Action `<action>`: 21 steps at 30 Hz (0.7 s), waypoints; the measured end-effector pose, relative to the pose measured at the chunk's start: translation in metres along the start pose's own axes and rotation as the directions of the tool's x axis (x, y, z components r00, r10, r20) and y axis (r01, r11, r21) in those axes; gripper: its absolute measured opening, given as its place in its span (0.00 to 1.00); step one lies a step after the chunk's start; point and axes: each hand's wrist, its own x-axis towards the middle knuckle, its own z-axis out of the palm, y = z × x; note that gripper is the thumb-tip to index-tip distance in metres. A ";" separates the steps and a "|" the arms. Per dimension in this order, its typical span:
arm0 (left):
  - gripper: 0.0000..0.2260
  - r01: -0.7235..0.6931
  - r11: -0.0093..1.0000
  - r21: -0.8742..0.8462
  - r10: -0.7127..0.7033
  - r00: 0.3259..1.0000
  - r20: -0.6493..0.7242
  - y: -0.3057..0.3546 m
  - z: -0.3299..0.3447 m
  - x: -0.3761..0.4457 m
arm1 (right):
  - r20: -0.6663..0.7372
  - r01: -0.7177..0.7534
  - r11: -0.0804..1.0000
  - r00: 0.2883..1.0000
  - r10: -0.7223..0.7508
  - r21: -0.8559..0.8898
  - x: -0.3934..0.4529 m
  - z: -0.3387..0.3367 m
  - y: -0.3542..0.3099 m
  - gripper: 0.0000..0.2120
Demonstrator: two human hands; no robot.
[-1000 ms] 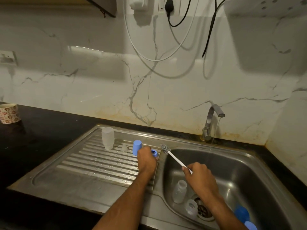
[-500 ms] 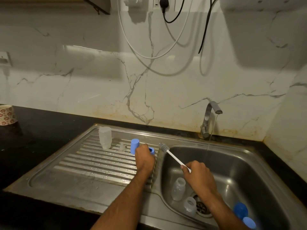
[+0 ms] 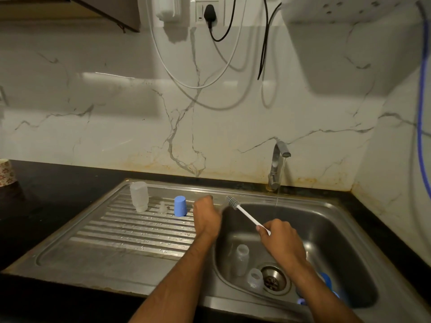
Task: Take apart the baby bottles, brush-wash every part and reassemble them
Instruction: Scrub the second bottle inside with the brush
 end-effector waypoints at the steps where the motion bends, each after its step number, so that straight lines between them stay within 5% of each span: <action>1: 0.16 -0.019 1.000 0.000 0.019 1.000 0.020 0.005 0.001 -0.004 | -0.008 -0.001 1.000 1.000 0.001 0.002 -0.002 -0.003 0.003 0.14; 10: 0.21 -0.192 0.970 0.147 0.099 0.870 0.482 0.020 0.037 -0.033 | -0.036 -0.049 0.998 0.998 0.048 -0.034 -0.007 -0.024 0.043 0.15; 21: 0.33 -0.355 0.876 0.326 -0.011 0.660 0.751 0.013 0.069 -0.029 | -0.013 -0.087 0.995 0.996 0.086 -0.048 0.016 -0.031 0.084 0.15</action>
